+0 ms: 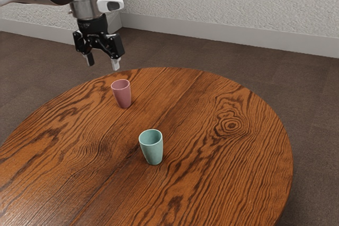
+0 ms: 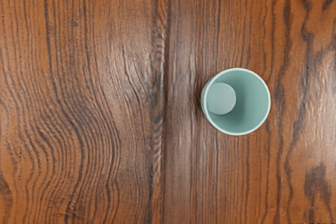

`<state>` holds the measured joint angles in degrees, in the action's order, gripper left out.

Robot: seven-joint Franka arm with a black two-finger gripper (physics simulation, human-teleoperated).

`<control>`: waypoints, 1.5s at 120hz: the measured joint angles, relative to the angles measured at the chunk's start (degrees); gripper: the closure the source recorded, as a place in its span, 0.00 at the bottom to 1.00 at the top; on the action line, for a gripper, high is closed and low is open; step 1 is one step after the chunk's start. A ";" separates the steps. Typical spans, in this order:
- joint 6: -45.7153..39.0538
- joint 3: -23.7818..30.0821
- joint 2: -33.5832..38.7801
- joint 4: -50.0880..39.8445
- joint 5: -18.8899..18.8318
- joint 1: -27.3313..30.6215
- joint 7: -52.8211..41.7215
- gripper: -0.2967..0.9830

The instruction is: Place the right cup onto the left cup

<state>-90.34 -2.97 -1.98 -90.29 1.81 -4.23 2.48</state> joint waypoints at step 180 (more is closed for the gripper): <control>-22.01 5.40 -13.07 -13.01 0.31 -7.70 3.09 0.23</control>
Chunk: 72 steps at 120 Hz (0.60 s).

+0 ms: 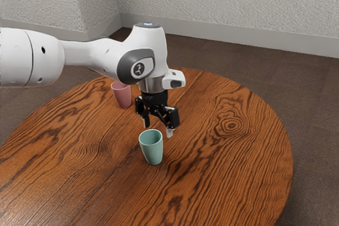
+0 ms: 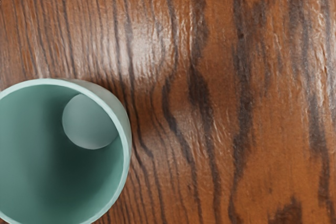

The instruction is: Place the right cup onto the left cup

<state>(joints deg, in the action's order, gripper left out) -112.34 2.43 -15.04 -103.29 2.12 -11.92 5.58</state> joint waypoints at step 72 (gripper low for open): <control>-1.47 -2.64 -6.65 3.35 1.20 -0.06 4.44 0.23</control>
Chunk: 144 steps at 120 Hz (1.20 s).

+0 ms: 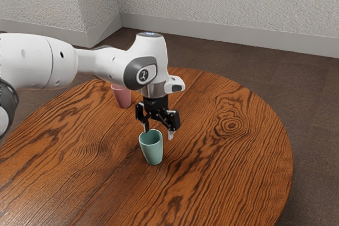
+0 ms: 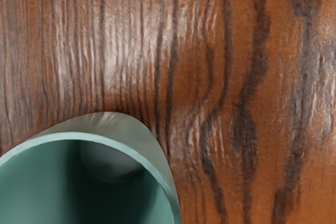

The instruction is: Place the right cup onto the left cup

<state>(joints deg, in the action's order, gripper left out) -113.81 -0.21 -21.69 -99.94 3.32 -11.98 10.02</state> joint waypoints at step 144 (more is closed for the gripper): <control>-0.25 -1.98 -5.26 2.60 1.54 -1.78 6.09 0.52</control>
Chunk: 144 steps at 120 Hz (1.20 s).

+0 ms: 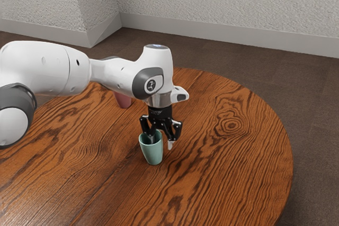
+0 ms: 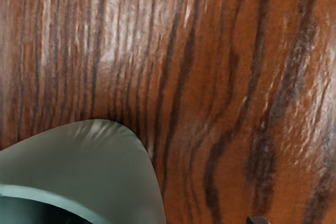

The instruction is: Place the right cup onto the left cup

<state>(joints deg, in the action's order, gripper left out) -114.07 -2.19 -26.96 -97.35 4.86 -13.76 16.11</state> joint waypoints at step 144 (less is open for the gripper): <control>7.31 -0.10 11.43 3.49 -3.66 0.49 -0.76 0.84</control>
<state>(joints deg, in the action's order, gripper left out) -106.76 -2.29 -15.52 -93.86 1.20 -13.26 15.35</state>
